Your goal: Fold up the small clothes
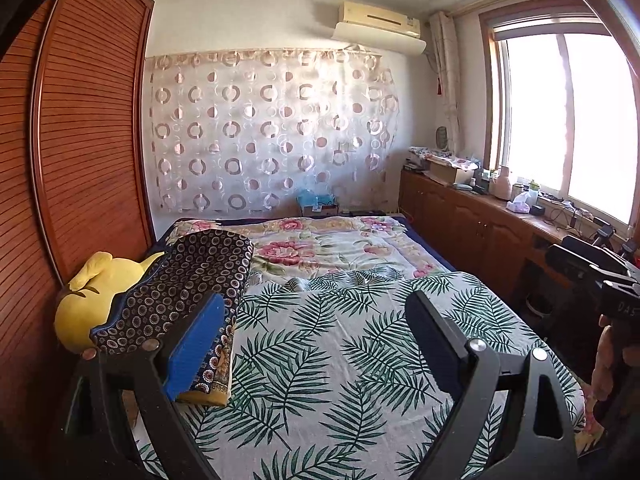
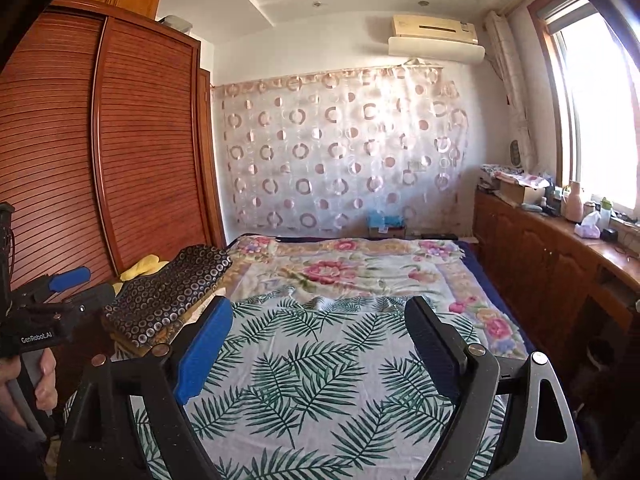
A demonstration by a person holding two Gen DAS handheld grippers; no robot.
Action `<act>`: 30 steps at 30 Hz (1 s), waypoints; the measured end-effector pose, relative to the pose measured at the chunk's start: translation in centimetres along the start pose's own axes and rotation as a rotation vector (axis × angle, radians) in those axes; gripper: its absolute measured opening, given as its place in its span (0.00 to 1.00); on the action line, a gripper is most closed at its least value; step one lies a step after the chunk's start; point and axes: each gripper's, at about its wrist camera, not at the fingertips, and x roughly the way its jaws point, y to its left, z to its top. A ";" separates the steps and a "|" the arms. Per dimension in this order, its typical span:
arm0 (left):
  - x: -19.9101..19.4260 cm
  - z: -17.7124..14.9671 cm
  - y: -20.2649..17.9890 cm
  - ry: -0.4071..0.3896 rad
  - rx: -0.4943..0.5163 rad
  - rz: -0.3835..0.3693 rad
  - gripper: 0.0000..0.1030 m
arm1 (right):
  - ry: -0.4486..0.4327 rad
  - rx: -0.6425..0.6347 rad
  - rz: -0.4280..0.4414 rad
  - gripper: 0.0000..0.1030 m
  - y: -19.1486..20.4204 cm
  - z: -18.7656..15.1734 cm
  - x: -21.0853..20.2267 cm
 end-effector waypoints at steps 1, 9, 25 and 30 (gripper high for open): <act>-0.1 0.0 0.0 -0.001 0.000 0.001 0.90 | 0.002 0.001 0.001 0.86 -0.1 0.0 0.0; -0.2 -0.1 -0.2 -0.004 0.005 0.009 0.90 | 0.011 0.003 0.003 0.86 -0.8 0.1 -0.3; -0.3 -0.2 -0.3 -0.005 0.005 0.010 0.90 | 0.012 0.001 0.007 0.86 -1.6 0.3 -0.6; -0.2 -0.2 -0.3 -0.005 0.007 0.010 0.90 | 0.012 -0.001 0.007 0.86 -1.8 0.3 -0.7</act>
